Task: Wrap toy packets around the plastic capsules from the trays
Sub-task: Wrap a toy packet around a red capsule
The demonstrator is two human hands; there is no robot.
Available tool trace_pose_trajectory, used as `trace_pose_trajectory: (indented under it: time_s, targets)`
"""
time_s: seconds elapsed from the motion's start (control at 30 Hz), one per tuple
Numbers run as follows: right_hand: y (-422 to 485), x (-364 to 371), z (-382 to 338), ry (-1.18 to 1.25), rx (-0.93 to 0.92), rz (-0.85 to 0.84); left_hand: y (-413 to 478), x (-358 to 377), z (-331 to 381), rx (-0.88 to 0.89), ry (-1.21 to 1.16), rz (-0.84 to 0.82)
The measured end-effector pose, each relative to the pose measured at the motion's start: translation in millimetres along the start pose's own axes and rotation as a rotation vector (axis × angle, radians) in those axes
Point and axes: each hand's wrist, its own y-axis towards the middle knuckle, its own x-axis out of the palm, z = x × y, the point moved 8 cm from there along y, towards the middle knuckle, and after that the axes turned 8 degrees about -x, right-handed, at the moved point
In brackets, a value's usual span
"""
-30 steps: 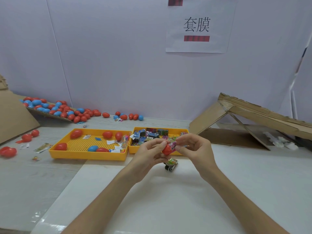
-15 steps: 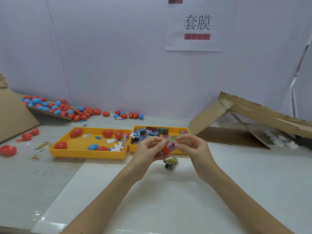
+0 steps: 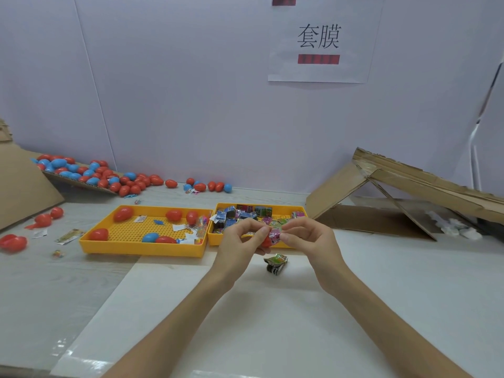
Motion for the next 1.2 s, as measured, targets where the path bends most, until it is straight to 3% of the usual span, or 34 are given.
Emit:
trace_pose_trajectory:
  time_s: [0.5, 0.83, 1.1, 1.2]
  targets:
    - [1.8, -0.9, 7.1, -0.047, 0.026, -0.03, 1.4, -4.7, -1.6, 0.03, 0.051, 0.038]
    - [3.6, -5.1, 2.6, -0.191, -0.069, 0.004, -3.8, 3.9, -0.1, -0.126, -0.169, -0.061]
    - [3.7, -4.1, 3.8, -0.126, -0.074, 0.0, -7.5, 11.0, 1.1, -0.252, -0.535, -0.215]
    - [4.4, -7.3, -1.6, -0.125, -0.127, 0.025, -8.5, 13.5, 0.7, -0.263, -0.509, -0.254]
